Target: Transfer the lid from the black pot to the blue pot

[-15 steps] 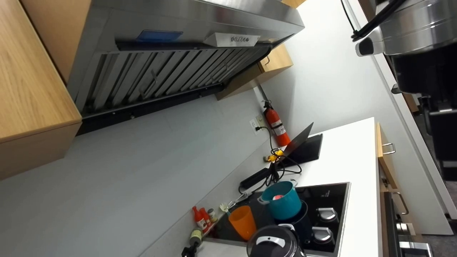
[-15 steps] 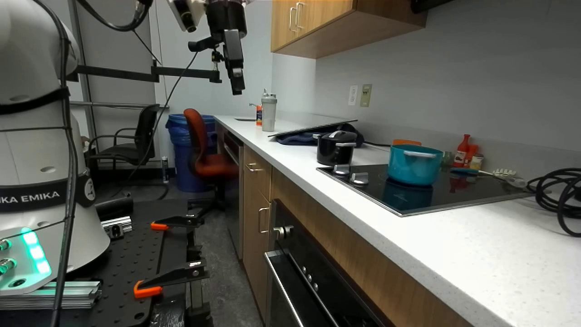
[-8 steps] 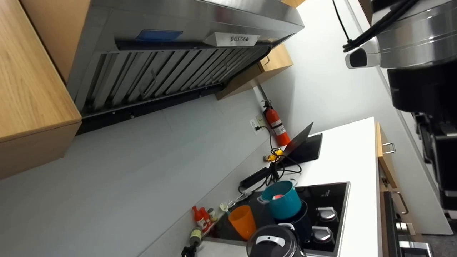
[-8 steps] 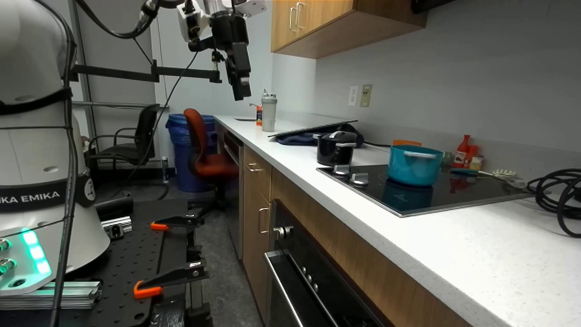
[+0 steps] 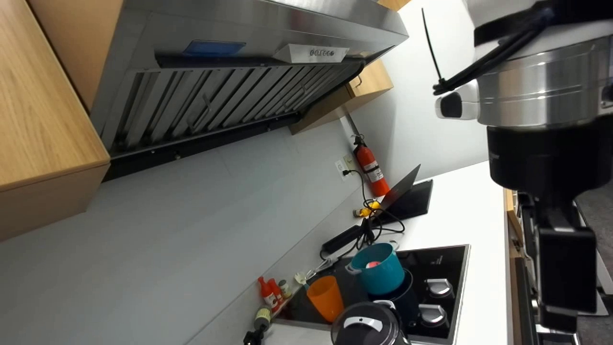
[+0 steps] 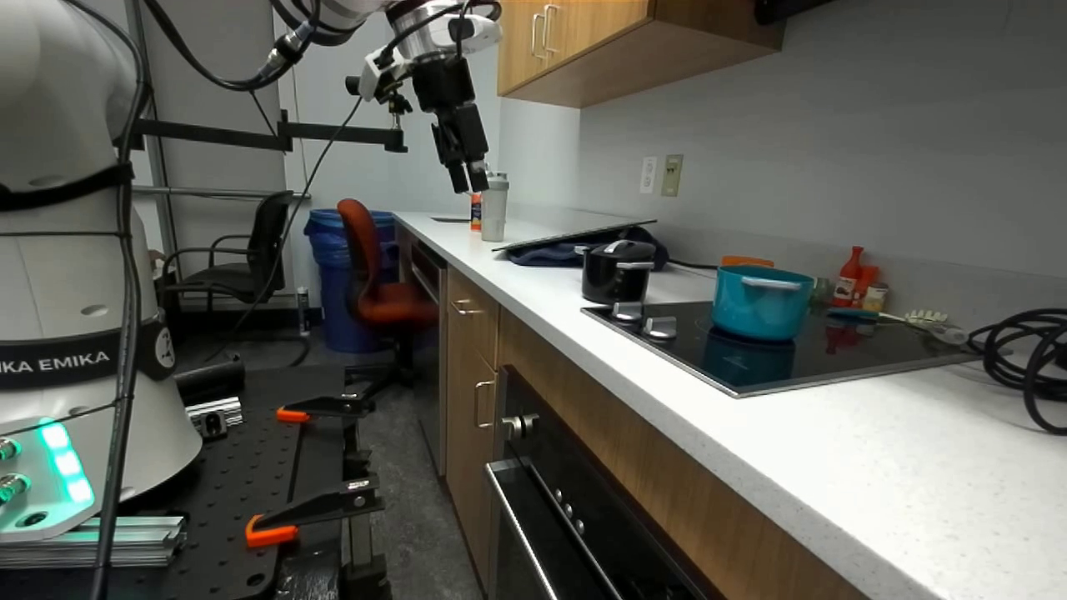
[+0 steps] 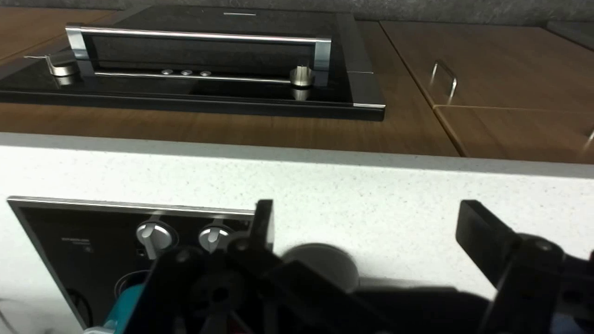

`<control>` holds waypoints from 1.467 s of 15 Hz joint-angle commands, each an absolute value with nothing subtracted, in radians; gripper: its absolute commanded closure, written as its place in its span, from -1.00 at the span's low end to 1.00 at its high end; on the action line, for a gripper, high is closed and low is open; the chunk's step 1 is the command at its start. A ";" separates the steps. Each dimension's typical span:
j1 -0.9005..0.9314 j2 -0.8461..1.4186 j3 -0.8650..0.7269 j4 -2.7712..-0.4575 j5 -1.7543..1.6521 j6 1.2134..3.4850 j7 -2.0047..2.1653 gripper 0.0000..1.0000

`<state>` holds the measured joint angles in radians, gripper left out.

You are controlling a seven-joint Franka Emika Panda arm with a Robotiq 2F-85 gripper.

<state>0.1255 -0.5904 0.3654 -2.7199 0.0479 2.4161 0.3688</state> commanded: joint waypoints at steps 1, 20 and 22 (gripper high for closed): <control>0.140 -0.577 0.349 -2.712 0.035 2.415 0.377 -1.00; -0.053 -0.269 0.389 -2.569 -0.226 2.717 0.526 -1.00; -0.064 -0.223 0.390 -2.532 -0.264 2.740 0.558 -1.00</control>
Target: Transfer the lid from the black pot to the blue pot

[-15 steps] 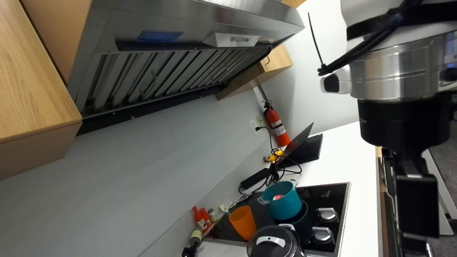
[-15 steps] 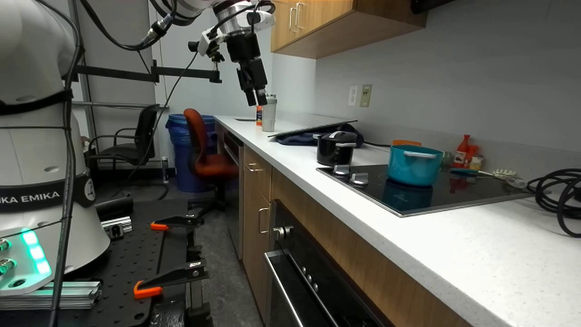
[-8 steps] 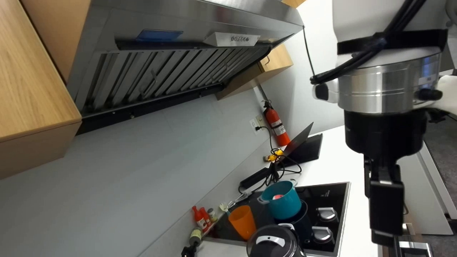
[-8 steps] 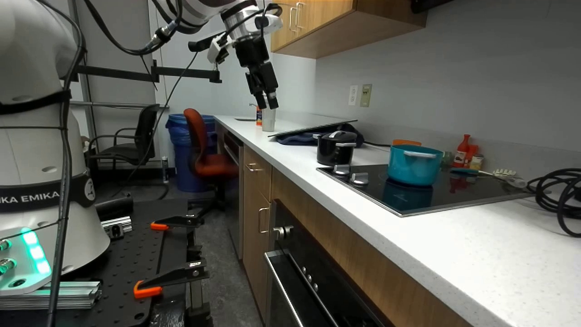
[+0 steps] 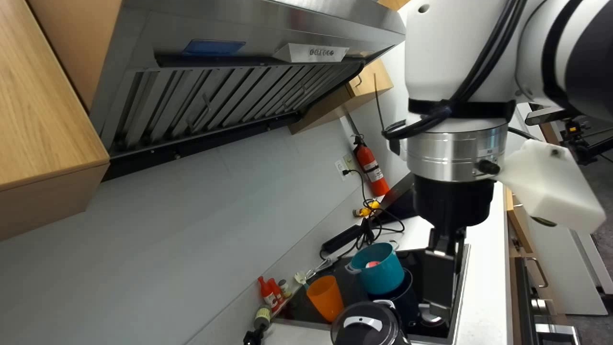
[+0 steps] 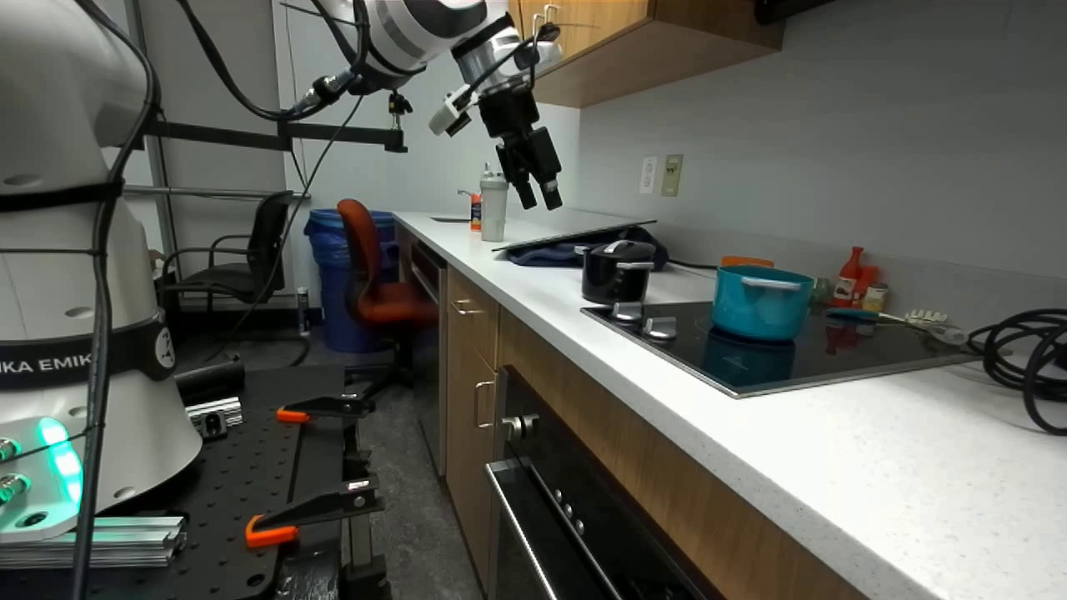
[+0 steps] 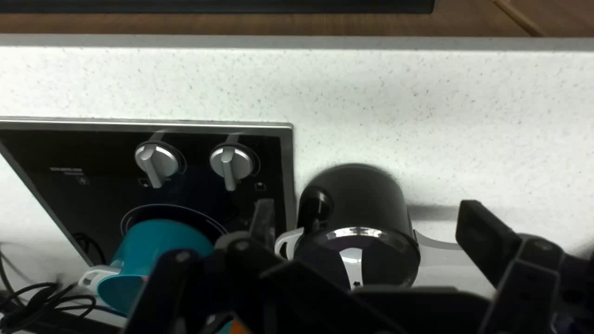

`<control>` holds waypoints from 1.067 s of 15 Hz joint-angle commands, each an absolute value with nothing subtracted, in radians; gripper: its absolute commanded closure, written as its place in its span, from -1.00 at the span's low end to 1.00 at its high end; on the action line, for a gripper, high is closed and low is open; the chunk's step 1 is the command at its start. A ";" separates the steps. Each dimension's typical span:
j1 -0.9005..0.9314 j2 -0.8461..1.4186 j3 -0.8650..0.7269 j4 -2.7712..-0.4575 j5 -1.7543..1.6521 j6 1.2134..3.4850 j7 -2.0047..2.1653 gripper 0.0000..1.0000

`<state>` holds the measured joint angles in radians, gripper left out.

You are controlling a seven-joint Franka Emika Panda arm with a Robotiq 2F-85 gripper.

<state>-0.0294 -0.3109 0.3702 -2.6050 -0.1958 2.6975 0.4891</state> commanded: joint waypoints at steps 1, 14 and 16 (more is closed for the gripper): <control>-0.067 -0.202 0.390 -2.515 -0.285 2.750 0.575 -1.00; -0.110 0.065 0.405 -2.284 -0.676 2.786 0.850 -1.00; -0.103 0.105 0.395 -2.252 -0.725 2.785 0.882 -1.00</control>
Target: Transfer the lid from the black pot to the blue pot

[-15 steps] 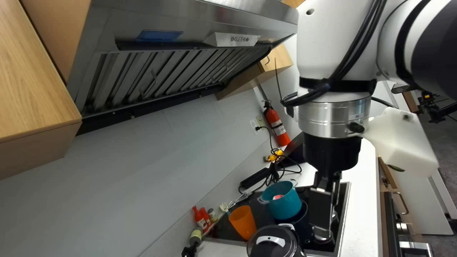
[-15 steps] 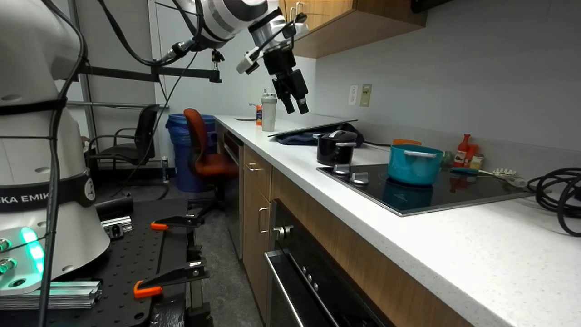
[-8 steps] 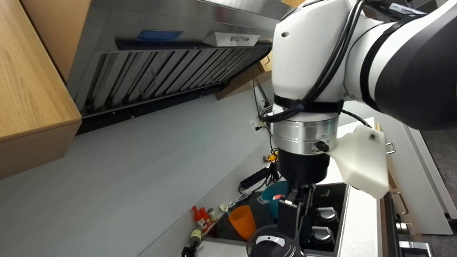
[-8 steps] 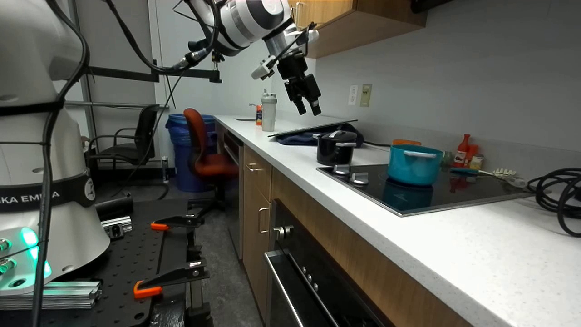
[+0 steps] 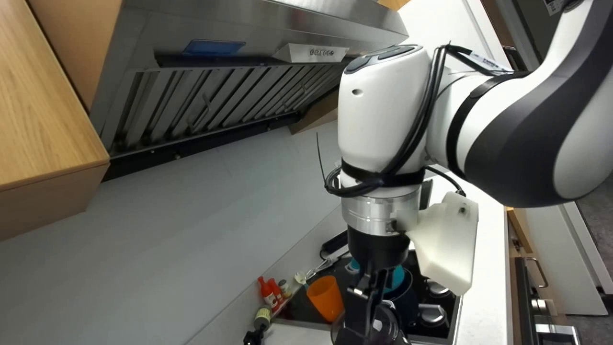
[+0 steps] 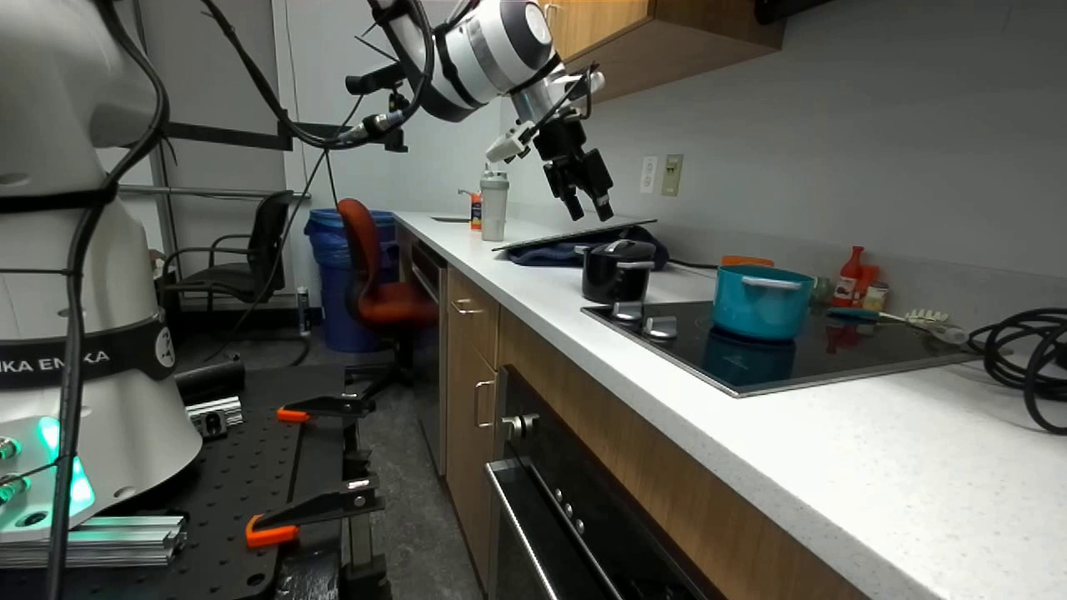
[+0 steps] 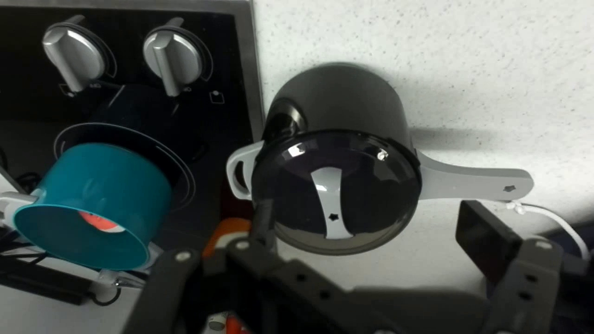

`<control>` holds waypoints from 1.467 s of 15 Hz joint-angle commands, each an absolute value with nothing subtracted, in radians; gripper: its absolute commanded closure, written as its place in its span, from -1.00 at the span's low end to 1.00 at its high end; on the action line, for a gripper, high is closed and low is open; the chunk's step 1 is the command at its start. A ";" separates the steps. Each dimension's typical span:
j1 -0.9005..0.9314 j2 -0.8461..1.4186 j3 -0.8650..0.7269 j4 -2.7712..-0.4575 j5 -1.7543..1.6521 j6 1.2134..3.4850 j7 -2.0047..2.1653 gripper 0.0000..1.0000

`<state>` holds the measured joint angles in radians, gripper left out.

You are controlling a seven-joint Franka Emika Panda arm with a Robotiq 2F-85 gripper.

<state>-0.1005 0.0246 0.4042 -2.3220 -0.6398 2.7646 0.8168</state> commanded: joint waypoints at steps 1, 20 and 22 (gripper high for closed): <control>-0.099 0.124 0.390 -2.237 -0.747 2.783 0.897 -1.00; -0.079 0.273 0.353 -2.103 -0.849 2.775 0.969 0.62; -0.079 0.265 0.354 -2.109 -0.844 2.772 0.971 0.89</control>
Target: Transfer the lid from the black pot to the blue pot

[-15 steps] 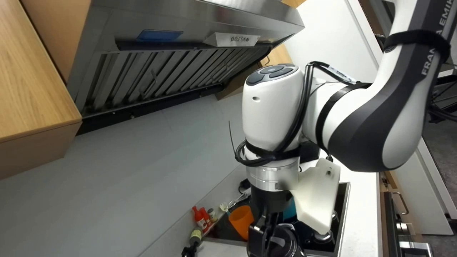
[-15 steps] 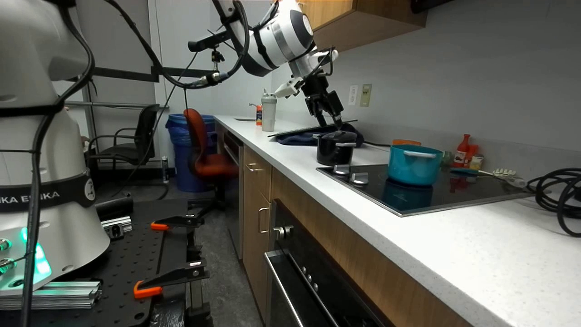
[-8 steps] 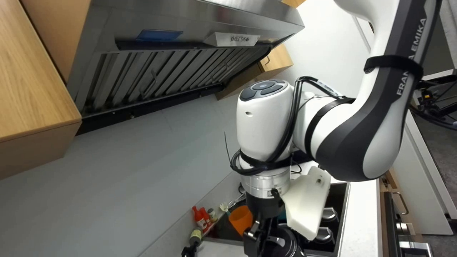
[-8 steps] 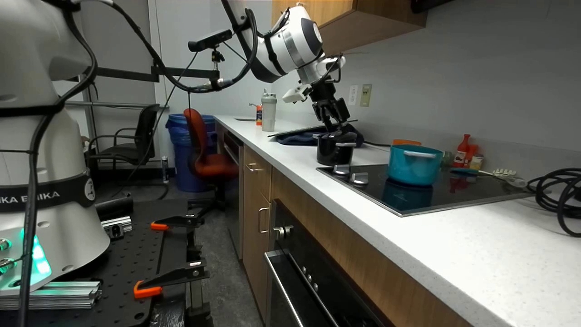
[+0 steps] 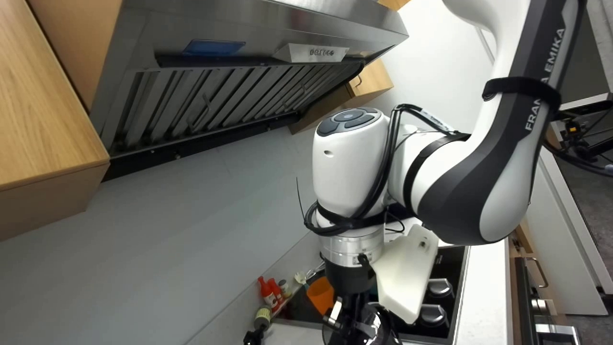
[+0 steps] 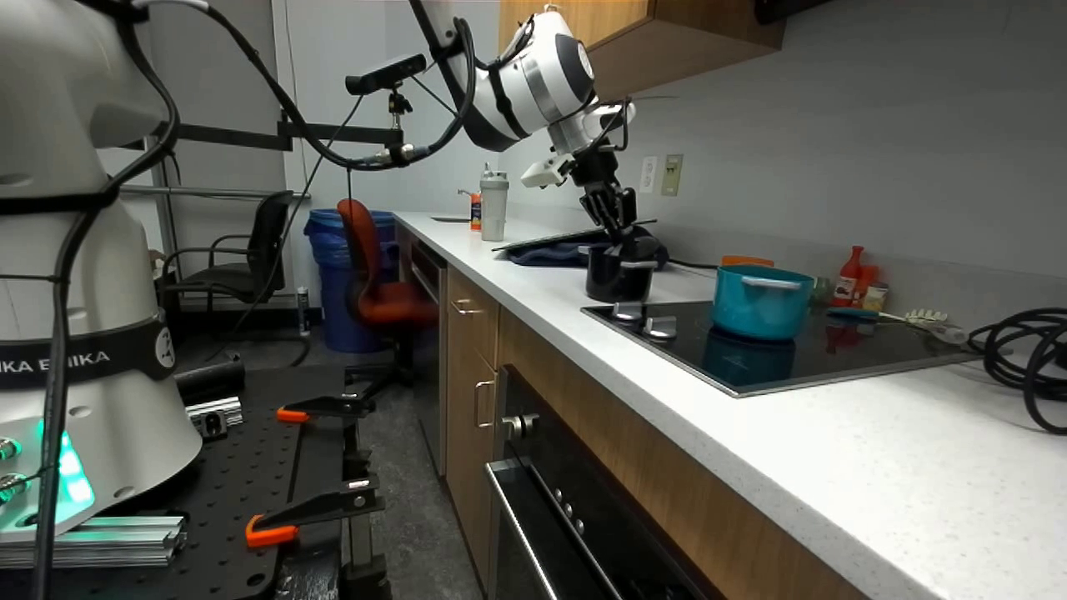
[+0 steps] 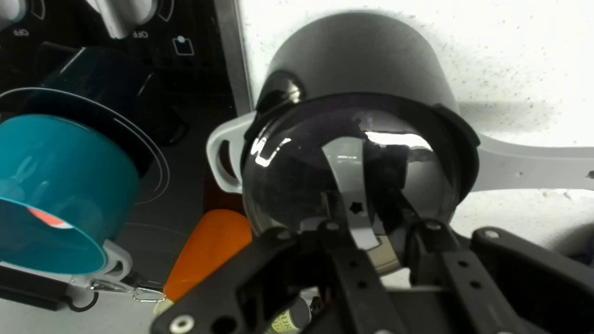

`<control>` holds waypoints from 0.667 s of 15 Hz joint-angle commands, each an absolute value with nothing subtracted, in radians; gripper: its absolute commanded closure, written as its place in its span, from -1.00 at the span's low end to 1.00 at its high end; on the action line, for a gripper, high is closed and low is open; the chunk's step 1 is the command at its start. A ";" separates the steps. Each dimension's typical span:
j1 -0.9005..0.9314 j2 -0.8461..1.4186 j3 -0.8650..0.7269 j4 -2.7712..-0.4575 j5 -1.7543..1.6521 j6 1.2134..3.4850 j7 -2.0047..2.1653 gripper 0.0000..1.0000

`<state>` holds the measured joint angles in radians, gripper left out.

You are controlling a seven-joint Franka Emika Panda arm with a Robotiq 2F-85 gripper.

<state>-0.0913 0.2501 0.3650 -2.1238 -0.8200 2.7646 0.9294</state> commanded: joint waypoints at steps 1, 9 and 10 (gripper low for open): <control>-0.080 0.261 0.354 -2.113 -0.843 2.773 0.971 1.00; -0.104 0.163 0.385 -2.173 -0.758 2.766 0.933 0.93; -0.107 0.144 0.386 -2.180 -0.745 2.768 0.932 0.93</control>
<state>-0.0918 0.2196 0.3721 -2.1343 -0.7922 2.7645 0.9325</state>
